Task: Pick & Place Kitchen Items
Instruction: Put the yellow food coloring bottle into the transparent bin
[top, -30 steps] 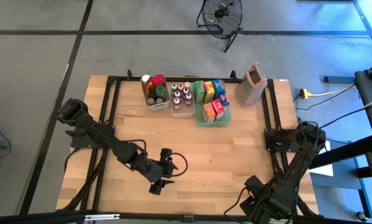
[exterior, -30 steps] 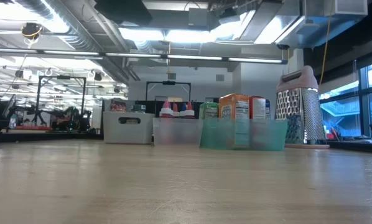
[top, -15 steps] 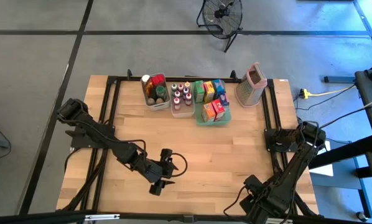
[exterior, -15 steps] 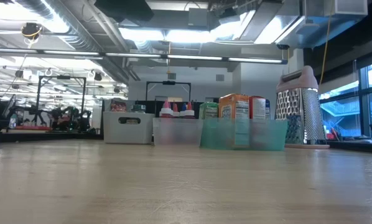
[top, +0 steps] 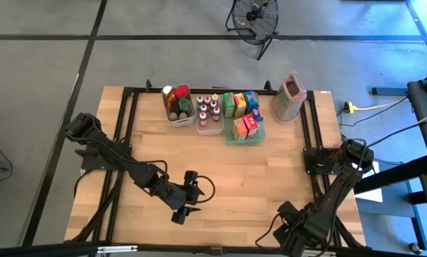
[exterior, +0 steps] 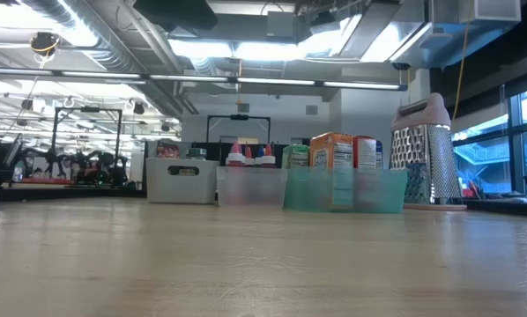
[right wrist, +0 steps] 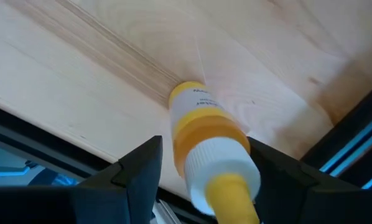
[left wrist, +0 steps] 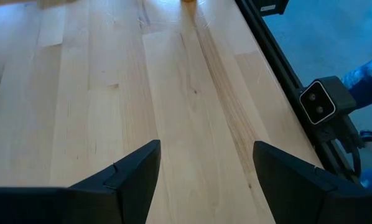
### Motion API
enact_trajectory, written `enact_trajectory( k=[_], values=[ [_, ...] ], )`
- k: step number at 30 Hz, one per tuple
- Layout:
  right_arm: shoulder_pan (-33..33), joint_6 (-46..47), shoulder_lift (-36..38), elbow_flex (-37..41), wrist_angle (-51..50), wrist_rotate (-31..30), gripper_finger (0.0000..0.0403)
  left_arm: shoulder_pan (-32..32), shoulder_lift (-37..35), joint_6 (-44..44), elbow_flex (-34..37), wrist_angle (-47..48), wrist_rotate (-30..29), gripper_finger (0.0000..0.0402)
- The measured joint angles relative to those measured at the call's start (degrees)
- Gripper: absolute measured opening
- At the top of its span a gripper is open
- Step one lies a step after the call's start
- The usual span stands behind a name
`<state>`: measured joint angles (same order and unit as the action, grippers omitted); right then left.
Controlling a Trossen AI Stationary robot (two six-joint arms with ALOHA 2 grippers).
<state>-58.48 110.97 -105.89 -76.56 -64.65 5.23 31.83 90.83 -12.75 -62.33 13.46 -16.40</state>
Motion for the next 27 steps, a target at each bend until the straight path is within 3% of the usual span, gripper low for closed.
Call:
enact_trajectory(
  k=[7,19,23,27],
  values=[
    [0.19,-0.01,0.00,1.66,2.30,-0.04,0.0212,0.00,0.00,0.00,0.00,0.01,0.00,0.0251],
    [2.03,-3.20,0.04,2.20,3.71,-0.05,0.0148,0.00,0.00,1.07,0.00,0.08,0.07,0.0251],
    [3.72,-5.84,0.08,2.20,5.46,-3.62,0.0148,0.03,0.00,1.04,0.00,0.78,4.45,0.0251],
    [7.56,-14.79,0.02,0.84,7.92,-9.40,0.0149,0.88,-0.21,-0.51,0.00,1.88,10.17,0.0251]
  ],
)
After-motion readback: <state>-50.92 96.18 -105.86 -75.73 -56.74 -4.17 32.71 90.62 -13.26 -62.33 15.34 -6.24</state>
